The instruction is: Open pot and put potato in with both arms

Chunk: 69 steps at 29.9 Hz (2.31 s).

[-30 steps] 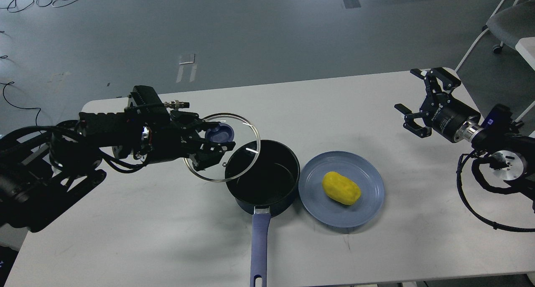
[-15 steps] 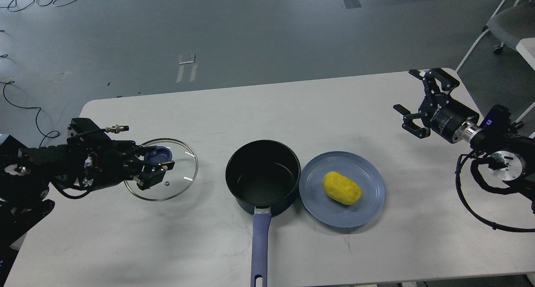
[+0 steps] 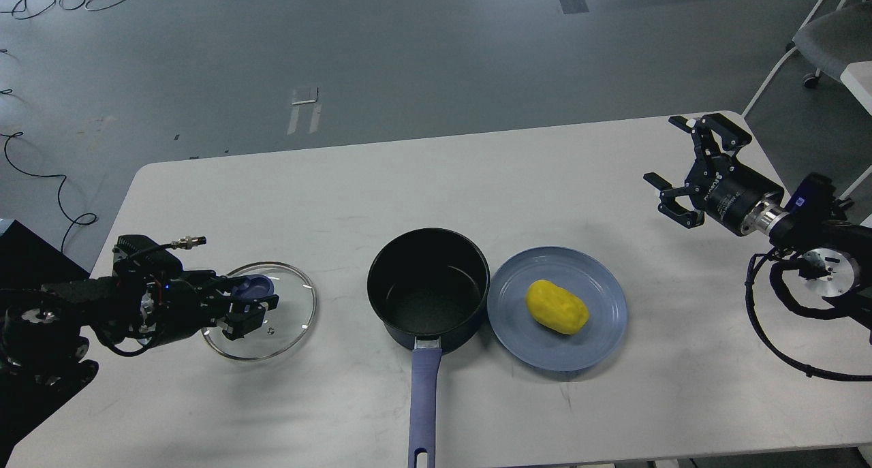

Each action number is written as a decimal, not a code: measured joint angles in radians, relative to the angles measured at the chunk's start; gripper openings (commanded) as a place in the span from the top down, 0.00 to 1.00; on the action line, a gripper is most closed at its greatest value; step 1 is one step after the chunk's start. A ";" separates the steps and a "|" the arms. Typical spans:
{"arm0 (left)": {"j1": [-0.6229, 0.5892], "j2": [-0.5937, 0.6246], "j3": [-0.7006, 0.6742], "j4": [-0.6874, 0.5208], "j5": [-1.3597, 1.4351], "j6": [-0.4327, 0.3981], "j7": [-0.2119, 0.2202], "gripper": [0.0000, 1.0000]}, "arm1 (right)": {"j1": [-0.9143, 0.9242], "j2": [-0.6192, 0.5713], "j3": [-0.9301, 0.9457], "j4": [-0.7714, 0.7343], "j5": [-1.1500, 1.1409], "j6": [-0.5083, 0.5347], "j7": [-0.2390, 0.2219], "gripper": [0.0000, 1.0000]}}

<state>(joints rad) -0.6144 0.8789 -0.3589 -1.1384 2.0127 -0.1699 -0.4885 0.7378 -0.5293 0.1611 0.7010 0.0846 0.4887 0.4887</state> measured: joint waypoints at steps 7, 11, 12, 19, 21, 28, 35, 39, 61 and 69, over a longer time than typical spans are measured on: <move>0.015 -0.018 0.000 0.001 -0.019 0.000 0.000 0.46 | -0.005 0.000 0.000 0.000 0.000 0.000 0.000 0.01; 0.025 -0.020 0.000 0.006 -0.022 0.000 0.000 0.35 | -0.006 0.000 0.000 0.000 0.000 0.000 0.000 0.01; 0.026 -0.020 0.000 0.008 -0.023 0.000 0.000 0.24 | -0.006 -0.001 0.000 0.000 0.000 0.000 0.000 0.01; 0.028 -0.021 0.000 0.010 -0.117 0.000 0.000 0.02 | -0.006 -0.003 0.000 0.000 0.000 0.000 0.000 0.01; 0.027 -0.018 0.000 0.006 -0.165 -0.001 0.000 0.02 | -0.005 -0.003 0.000 0.000 0.000 0.000 0.000 0.01; 0.006 0.022 -0.014 -0.017 -0.335 -0.028 0.000 0.02 | -0.003 -0.019 0.000 0.003 0.000 0.000 0.000 0.01; -0.144 0.042 -0.020 -0.054 -0.949 -0.160 0.000 0.02 | 0.000 -0.031 0.000 0.006 -0.001 0.000 0.000 0.01; -0.191 0.020 -0.023 -0.051 -1.355 -0.172 0.000 0.02 | 0.003 -0.036 0.000 0.010 -0.021 0.000 0.000 0.01; -0.169 -0.214 -0.123 0.083 -1.792 -0.188 0.019 0.02 | 0.389 -0.317 -0.254 0.397 -0.780 0.000 0.000 0.01; -0.169 -0.215 -0.125 0.083 -1.792 -0.189 0.020 0.02 | 0.819 -0.210 -0.663 0.543 -1.040 0.000 0.000 0.01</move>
<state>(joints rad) -0.7839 0.6639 -0.4835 -1.0552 0.2209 -0.3593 -0.4685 1.5564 -0.7397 -0.5020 1.2443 -0.9557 0.4890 0.4887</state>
